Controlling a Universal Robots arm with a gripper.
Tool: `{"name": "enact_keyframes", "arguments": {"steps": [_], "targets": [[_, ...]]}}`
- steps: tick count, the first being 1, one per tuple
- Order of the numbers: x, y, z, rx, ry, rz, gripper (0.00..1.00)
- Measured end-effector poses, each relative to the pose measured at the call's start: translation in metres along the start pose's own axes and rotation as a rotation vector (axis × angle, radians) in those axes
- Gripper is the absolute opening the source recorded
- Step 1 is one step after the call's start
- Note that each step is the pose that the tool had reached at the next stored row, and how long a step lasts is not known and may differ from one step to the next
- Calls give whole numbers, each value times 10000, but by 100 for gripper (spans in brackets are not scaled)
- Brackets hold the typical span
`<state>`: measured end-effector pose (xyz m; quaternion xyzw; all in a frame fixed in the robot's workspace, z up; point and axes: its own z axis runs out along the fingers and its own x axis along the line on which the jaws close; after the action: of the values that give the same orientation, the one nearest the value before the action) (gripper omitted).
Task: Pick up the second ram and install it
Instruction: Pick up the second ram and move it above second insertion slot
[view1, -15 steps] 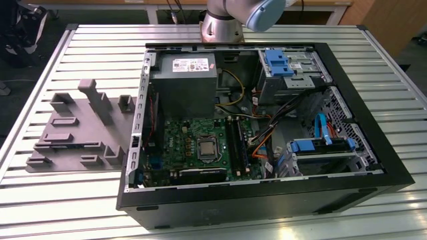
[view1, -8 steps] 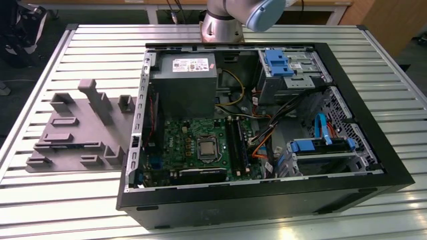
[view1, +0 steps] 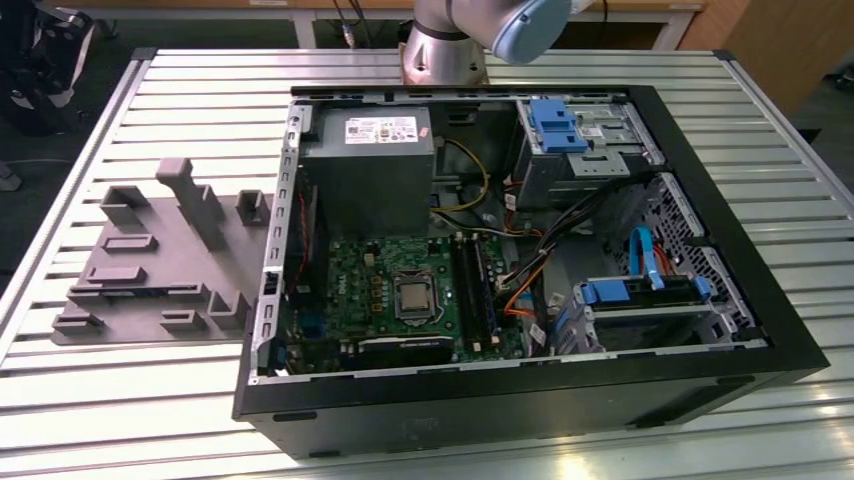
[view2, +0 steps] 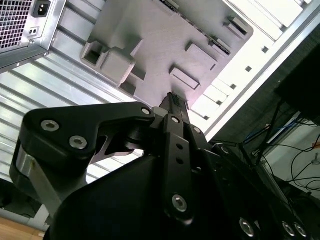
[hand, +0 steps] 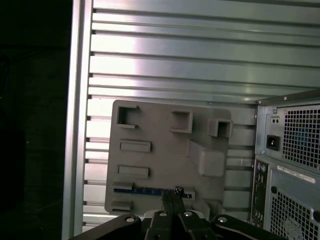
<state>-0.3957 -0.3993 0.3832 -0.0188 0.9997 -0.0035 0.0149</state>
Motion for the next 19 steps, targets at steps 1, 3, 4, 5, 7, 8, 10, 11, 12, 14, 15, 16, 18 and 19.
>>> {"name": "enact_keyframes", "arguments": {"steps": [1, 3, 4, 5, 7, 8, 10, 11, 12, 14, 15, 16, 18, 19], "targets": [[0, 0, 0, 0, 0, -14, 13], [0, 0, 0, -1, 0, -40, 13], [0, 0, 0, -2, -1, -49, 13], [0, 0, 0, -2, 0, -55, 13], [0, 0, 0, -2, 0, -62, 13], [0, 0, 0, -2, 0, -63, 13], [0, 0, 0, -2, -1, -64, 13], [0, 0, 0, -2, 0, -64, 13], [0, 0, 0, -2, -1, -64, 13], [0, 0, 0, -2, -1, -65, 13], [0, 0, 0, -2, 0, -64, 13], [0, 0, 0, -2, 0, -65, 13], [0, 0, 0, -2, -1, -65, 13], [0, 0, 0, -2, 0, -70, 13]]}}
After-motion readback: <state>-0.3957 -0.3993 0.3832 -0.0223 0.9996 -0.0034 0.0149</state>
